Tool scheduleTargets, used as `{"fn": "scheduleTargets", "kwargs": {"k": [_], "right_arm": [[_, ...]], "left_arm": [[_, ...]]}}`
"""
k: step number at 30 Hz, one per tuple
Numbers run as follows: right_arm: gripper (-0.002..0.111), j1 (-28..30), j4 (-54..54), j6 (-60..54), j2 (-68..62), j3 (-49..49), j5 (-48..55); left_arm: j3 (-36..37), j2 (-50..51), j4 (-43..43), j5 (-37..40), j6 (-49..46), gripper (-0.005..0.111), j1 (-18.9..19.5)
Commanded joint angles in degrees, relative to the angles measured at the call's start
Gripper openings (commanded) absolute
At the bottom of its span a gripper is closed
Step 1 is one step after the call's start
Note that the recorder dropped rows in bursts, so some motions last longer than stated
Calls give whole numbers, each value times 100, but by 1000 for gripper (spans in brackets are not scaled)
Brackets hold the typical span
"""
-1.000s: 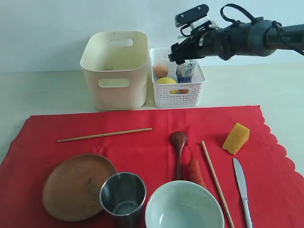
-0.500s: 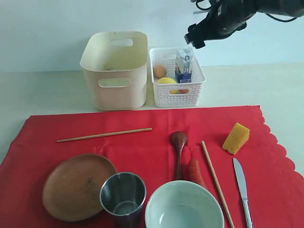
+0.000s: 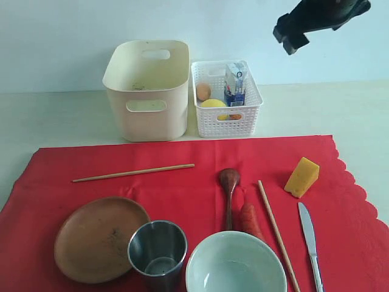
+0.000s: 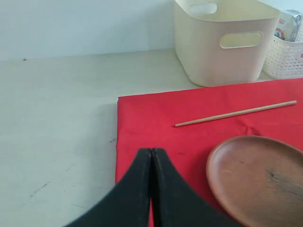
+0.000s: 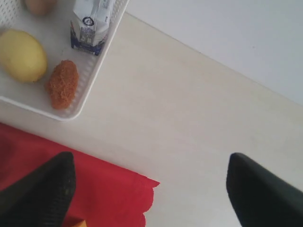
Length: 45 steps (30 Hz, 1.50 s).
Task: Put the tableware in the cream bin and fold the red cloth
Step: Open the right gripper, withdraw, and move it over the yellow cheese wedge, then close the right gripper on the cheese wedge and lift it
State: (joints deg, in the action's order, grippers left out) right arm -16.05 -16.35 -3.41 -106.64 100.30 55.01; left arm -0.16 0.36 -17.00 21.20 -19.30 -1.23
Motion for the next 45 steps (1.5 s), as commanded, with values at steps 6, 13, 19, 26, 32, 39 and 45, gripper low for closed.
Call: {"fn": "scheduleTargets", "kwargs": {"k": [6, 13, 19, 26, 32, 39, 45], "right_arm": [[81, 35, 270, 25, 1054, -673, -32], [81, 35, 774, 40, 1318, -1298, 268], [81, 35, 788, 120, 1320, -2136, 303], [81, 35, 788, 411, 1055, -2961, 196], [84, 35, 894, 1059, 308, -3108, -87], [100, 35, 894, 1988, -468, -3108, -715], [101, 47, 894, 3121, -786, -3108, -1616]], "left_arm": [[16, -36, -14, -10, 10, 0, 16], [16, -36, -14, -10, 10, 0, 16], [16, -36, -14, -10, 10, 0, 16], [16, -36, -14, -10, 10, 0, 16], [16, -36, -14, -10, 10, 0, 16], [16, -36, -14, -10, 10, 0, 16], [16, -36, -14, -10, 10, 0, 16]]}}
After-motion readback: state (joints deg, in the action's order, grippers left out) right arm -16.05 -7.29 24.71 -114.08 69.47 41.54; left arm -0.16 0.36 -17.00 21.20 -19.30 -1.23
